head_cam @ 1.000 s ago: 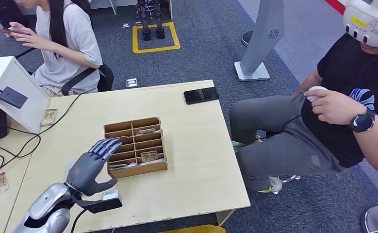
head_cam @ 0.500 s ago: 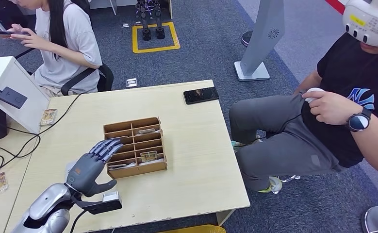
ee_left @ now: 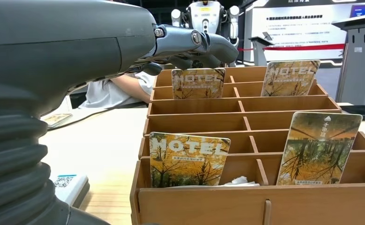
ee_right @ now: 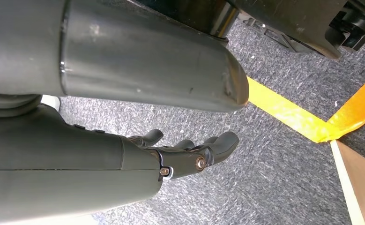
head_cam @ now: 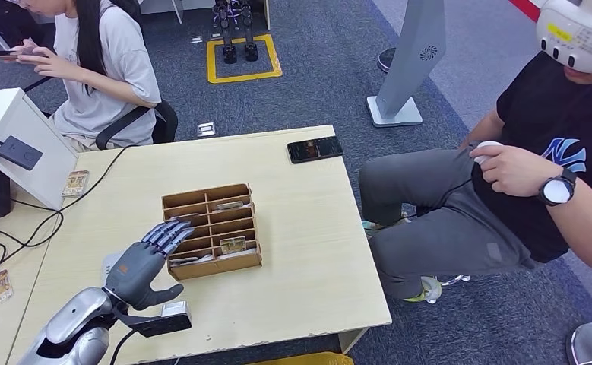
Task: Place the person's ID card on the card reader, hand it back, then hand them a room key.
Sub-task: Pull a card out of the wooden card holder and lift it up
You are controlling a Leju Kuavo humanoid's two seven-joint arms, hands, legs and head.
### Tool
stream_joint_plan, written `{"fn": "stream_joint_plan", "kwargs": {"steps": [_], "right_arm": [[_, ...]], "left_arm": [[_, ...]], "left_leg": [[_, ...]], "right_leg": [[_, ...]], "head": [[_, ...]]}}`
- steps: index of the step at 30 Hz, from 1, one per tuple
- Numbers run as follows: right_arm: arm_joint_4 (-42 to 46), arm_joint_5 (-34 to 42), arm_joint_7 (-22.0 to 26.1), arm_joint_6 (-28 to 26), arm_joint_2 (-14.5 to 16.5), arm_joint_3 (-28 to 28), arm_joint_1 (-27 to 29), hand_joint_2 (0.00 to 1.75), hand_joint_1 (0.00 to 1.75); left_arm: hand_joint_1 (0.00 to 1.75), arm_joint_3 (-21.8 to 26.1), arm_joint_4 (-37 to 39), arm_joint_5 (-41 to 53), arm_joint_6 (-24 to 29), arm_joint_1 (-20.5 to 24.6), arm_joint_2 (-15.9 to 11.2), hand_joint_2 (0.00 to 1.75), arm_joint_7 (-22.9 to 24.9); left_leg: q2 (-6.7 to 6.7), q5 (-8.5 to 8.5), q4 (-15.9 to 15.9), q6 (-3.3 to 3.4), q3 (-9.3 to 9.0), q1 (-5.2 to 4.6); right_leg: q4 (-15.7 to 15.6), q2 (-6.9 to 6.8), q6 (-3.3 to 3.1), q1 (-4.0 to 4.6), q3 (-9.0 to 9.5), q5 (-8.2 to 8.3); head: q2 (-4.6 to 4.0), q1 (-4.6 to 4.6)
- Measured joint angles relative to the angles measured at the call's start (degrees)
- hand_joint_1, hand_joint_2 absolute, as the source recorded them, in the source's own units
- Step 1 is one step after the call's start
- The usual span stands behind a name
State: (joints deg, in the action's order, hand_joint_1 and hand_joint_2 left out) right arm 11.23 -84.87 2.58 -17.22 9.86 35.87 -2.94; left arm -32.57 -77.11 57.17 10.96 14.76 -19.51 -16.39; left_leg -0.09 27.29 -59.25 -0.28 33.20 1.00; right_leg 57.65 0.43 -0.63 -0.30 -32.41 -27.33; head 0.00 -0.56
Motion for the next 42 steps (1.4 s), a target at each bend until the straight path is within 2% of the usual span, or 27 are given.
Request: {"fn": "stream_joint_plan", "kwargs": {"steps": [42], "right_arm": [[0.0, -0.68, 0.37, 0.04, 0.0, 0.02, -0.03, 0.0, 0.0]], "left_arm": [[0.0, -0.02, 1.46, 2.48, -0.6, 0.01, -0.44, 1.75, 1.09]], "left_leg": [[0.0, 0.0, 0.0, 0.0, 0.0, 0.0]], "right_leg": [[0.0, 0.01, 0.0, 0.0, -0.01, 0.0]], "head": [[0.0, -0.01]]}}
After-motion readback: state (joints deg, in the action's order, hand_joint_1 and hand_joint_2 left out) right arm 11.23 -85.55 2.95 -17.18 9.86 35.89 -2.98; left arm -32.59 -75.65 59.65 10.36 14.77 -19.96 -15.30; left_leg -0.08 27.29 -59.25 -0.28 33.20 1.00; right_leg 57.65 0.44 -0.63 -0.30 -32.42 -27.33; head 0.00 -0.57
